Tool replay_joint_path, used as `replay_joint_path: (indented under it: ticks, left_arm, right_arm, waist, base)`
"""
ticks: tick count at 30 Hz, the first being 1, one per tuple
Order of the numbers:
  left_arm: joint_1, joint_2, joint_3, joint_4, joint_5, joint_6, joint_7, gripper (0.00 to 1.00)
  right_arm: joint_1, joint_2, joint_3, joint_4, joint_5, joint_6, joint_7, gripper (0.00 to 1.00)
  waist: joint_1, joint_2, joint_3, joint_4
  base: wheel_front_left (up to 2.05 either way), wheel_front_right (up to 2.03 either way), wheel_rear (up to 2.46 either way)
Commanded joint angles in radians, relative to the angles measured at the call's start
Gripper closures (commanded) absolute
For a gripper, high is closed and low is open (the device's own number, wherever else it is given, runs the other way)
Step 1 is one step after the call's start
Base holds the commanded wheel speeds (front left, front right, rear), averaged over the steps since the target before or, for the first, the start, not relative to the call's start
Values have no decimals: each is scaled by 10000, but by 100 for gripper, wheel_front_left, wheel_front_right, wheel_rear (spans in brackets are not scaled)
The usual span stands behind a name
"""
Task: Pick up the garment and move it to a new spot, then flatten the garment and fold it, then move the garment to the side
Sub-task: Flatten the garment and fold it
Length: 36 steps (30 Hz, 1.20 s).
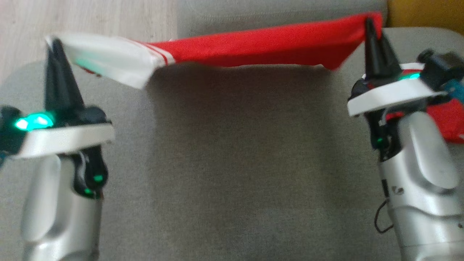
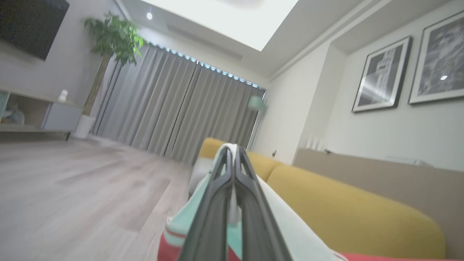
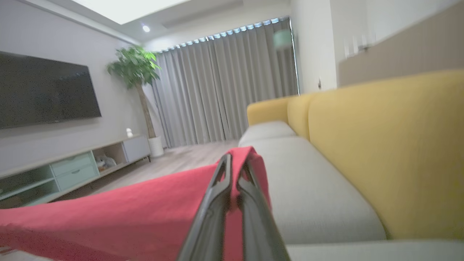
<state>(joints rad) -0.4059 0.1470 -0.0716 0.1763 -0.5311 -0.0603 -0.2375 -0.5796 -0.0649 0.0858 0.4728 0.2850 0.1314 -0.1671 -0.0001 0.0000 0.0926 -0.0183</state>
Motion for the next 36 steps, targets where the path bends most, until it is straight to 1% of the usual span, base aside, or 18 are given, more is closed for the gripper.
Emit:
replay_joint_path:
  ticks: [1,2,3,7,11,12,14,16,19,21,23,25,28,30,32,36]
  left_arm:
    - [-826,336,501,-1019,-126,108,62,100]
    - [-915,335,547,-1368,-184,145,106,100]
    - [-1015,304,618,-2049,-321,246,260,100]
    - [-921,264,763,-3518,-574,542,693,100]
    - [-771,300,895,-5172,-777,945,1344,100]
    - [-771,300,895,-5172,-777,945,1344,100]
    - [-821,320,932,-5824,-996,1126,1795,100]
    - [-1078,588,908,-6165,-1025,1144,2267,100]
    - [-1838,917,949,-5687,-1249,1086,2826,100]
    - [-2580,1126,962,-4941,-1511,922,3139,100]
    - [-3409,1550,832,-3972,-1393,577,3319,100]
    - [-4345,1841,738,-2833,-1325,278,3378,100]
    - [-5880,2146,580,-979,-1099,-69,3140,100]
    - [-6959,2340,511,260,-835,-201,2767,100]
    - [-8014,2570,325,1317,-407,-333,2211,100]
    - [-9766,2570,138,3232,-125,-494,1071,100]
  right_arm:
    - [-43,11,119,-1327,-150,-7,360,100]
    - [12,-50,95,-1860,-188,-7,559,100]
    - [164,-185,100,-2883,-220,-7,983,100]
    - [613,-430,3,-4757,-250,-7,1873,100]
    - [1054,-454,-290,-6559,-213,-7,2811,100]
    - [1054,-454,-290,-6559,-213,-7,2811,100]
    - [1236,-425,-468,-7318,-229,-7,3308,100]
    - [1288,-381,-704,-7939,-265,-7,3754,100]
    - [1043,-357,-923,-8250,-276,-7,4253,100]
    - [636,-345,-971,-7960,-154,-7,4510,100]
    - [-35,-398,-939,-7362,-78,-7,4652,100]
    - [-965,-532,-830,-6517,-84,-7,4669,100]
    - [-2641,-796,-479,-4902,-213,-7,4433,100]
    - [-3868,-869,-305,-3676,-270,-7,4072,100]
    - [-5114,-817,-393,-2475,-320,-7,3469,100]
    - [-7002,-867,-451,-432,-722,-7,2029,100]
  waist:
    - [1,0,-281,-68]
    - [1,0,-370,-71]
    - [1,0,-561,-70]
    - [1,0,-891,-79]
    - [1,0,-956,-59]
    - [1,0,-956,-59]
    - [1,0,-884,-31]
    - [1,0,-710,44]
    - [1,0,-228,107]
    - [1,0,227,131]
    - [1,0,748,136]
    - [1,0,1341,150]
    - [1,0,2138,219]
    - [1,0,2564,243]
    - [1,0,2897,269]
    - [1,0,3299,385]
  base:
    - [0,0,0]
    - [0,0,0]
    - [0,0,0]
    - [0,0,0]
    - [0,0,0]
    - [0,0,0]
    - [0,0,0]
    - [0,0,0]
    - [0,0,0]
    - [0,0,0]
    - [0,0,0]
    - [0,0,0]
    - [0,0,0]
    - [0,0,0]
    - [0,0,0]
    - [0,0,0]
